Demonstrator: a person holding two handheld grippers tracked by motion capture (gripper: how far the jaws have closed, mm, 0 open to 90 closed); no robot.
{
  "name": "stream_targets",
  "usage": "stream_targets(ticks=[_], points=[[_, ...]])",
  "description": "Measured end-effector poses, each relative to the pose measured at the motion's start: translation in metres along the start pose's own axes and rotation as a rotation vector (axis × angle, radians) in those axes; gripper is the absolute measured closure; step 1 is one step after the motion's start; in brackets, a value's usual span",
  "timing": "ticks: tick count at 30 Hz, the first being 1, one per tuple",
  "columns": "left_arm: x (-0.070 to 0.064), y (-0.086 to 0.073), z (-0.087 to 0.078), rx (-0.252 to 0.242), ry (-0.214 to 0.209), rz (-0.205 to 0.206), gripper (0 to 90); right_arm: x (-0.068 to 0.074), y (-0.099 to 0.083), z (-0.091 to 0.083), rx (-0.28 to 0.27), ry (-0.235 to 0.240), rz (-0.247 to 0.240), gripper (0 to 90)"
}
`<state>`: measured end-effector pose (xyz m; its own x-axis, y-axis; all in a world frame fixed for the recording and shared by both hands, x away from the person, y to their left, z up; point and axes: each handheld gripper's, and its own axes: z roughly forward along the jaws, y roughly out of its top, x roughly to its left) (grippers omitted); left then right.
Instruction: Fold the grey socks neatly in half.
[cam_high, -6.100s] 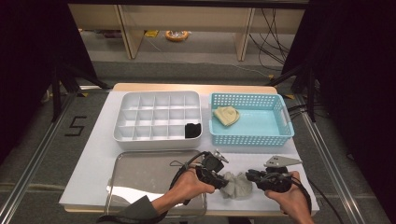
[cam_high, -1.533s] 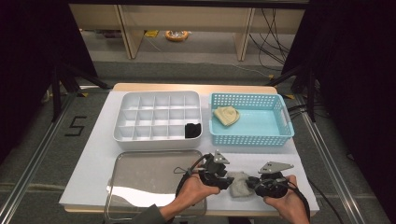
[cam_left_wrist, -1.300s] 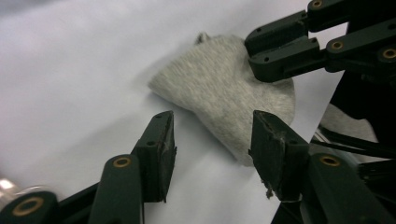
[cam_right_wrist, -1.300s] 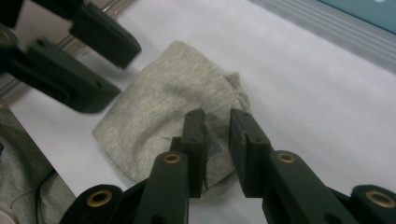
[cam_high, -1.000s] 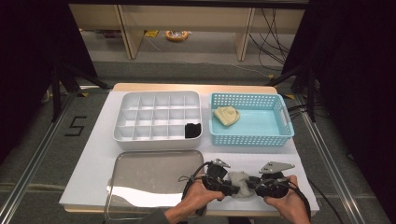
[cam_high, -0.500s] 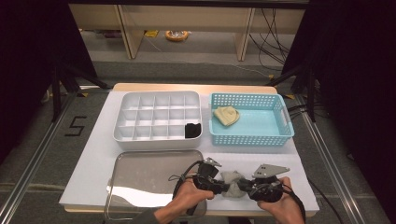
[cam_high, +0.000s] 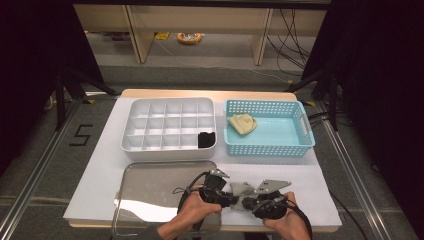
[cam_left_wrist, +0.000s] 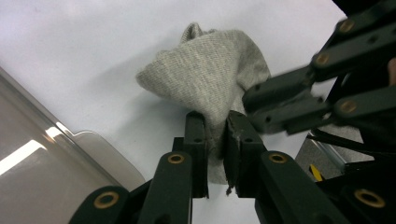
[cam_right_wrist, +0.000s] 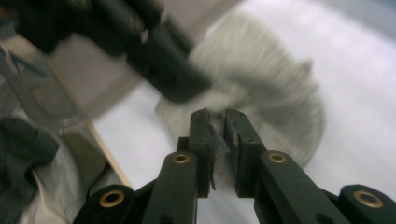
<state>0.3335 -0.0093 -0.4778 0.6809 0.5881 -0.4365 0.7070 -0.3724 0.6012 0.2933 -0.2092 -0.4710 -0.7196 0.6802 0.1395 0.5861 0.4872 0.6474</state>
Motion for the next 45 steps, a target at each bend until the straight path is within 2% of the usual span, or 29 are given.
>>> stream_targets(ticks=[1, 2, 3, 4, 5, 9, 10, 11, 13, 14, 16, 17, 18, 19, 20, 22, 24, 25, 27, 29, 30, 31, 32, 33, 35, 36, 42, 44, 45], points=[[-0.002, 0.0, -0.001, 0.012, 0.018, 0.007, 79.3, -0.002, 0.003, -0.003, -0.024, -0.009, -0.016, 81.8], [-0.001, 0.0, 0.0, 0.006, -0.001, 0.017, 79.2, -0.004, 0.008, -0.007, -0.043, -0.02, -0.013, 81.8], [-0.003, 0.0, -0.001, 0.012, 0.018, 0.015, 79.1, -0.007, 0.013, -0.008, -0.062, -0.04, -0.039, 81.7], [-0.003, 0.0, -0.001, 0.012, 0.015, 0.014, 79.0, -0.01, 0.017, -0.007, -0.091, -0.052, -0.037, 81.7], [-0.003, 0.001, -0.001, 0.013, 0.01, 0.016, 78.9, -0.013, 0.021, -0.008, -0.078, -0.051, -0.041, 81.7], [-0.003, 0.001, 0.0, 0.007, 0.016, 0.028, 78.6, -0.022, 0.029, 0.009, -0.071, -0.044, 0.0, 82.0], [-0.001, 0.001, 0.0, 0.012, 0.019, 0.04, 78.5, -0.024, 0.029, 0.014, -0.06, -0.051, -0.015, 82.1], [-0.001, 0.001, 0.0, 0.009, 0.022, 0.033, 78.4, -0.025, 0.028, 0.017, -0.026, -0.048, -0.004, 82.4], [0.001, 0.002, -0.001, 0.01, 0.039, 0.029, 78.2, -0.026, 0.025, 0.023, -0.039, -0.048, 0.006, 82.6], [0.002, 0.001, -0.001, -0.003, 0.021, 0.022, 78.0, -0.026, 0.025, 0.023, -0.039, -0.053, -0.001, 82.6], [0.002, 0.001, -0.002, -0.008, 0.033, 0.026, 77.0, -0.026, 0.025, 0.02, -0.025, -0.047, 0.005, 81.7], [0.002, 0.001, -0.003, -0.018, 0.033, 0.022, 76.4, -0.025, 0.025, 0.019, -0.03, -0.048, 0.019, 81.1], [0.003, 0.002, -0.005, -0.022, 0.03, 0.022, 75.9, -0.027, 0.024, 0.019, -0.057, -0.053, -0.002, 80.4], [0.003, 0.002, -0.006, -0.027, 0.037, 0.019, 75.8, -0.027, 0.025, 0.014, -0.039, -0.047, 0.009, 80.3], [0.004, 0.002, -0.006, -0.03, 0.035, 0.018, 75.6, -0.026, 0.025, 0.012, -0.045, -0.044, 0.032, 80.2], [0.005, 0.003, -0.008, -0.038, 0.045, 0.013, 74.6, -0.026, 0.024, 0.01, -0.045, -0.043, 0.019, 80.2], [0.005, 0.004, -0.011, -0.06, 0.067, 0.022, 74.2, -0.028, 0.021, 0.013, -0.028, -0.04, 0.031, 80.2], [0.005, 0.005, -0.012, -0.066, 0.062, 0.014, 74.6, -0.028, 0.019, 0.017, -0.046, -0.041, 0.027, 80.2], [0.006, 0.007, -0.013, -0.079, 0.071, 0.019, 75.3, -0.028, 0.02, 0.017, -0.024, -0.033, 0.037, 80.2], [0.008, 0.009, -0.009, -0.065, 0.076, 0.032, 77.6, -0.027, 0.02, 0.017, -0.033, -0.039, 0.05, 80.1], [0.008, 0.01, -0.008, -0.061, 0.083, 0.029, 77.7, -0.028, 0.02, 0.016, -0.022, -0.035, 0.04, 80.0], [0.011, 0.011, -0.006, -0.04, 0.071, 0.024, 77.7, -0.028, 0.019, 0.017, -0.042, -0.035, 0.041, 80.0], [0.011, 0.011, -0.004, -0.05, 0.074, 0.003, 76.6, -0.029, 0.019, 0.015, -0.036, -0.034, 0.023, 80.0], [0.012, 0.011, -0.004, -0.047, 0.073, 0.006, 74.4, -0.029, 0.019, 0.014, -0.032, -0.03, 0.042, 80.0], [0.015, 0.011, -0.005, -0.056, 0.068, -0.034, 68.9, -0.029, 0.019, 0.014, -0.035, -0.032, 0.038, 80.0], [0.017, 0.011, -0.005, -0.057, 0.066, -0.039, 68.2, -0.03, 0.019, 0.014, -0.04, -0.033, 0.029, 80.0], [0.017, 0.014, 0.001, -0.056, 0.058, -0.037, 71.5, -0.029, 0.019, 0.014, -0.034, -0.03, 0.038, 79.8], [0.016, 0.014, 0.002, -0.058, 0.062, -0.035, 79.9, -0.03, 0.019, 0.014, -0.045, -0.034, 0.029, 79.8], [0.015, 0.014, 0.003, -0.055, 0.067, -0.016, 80.6, -0.03, 0.018, 0.014, -0.058, -0.034, 0.042, 79.8]])
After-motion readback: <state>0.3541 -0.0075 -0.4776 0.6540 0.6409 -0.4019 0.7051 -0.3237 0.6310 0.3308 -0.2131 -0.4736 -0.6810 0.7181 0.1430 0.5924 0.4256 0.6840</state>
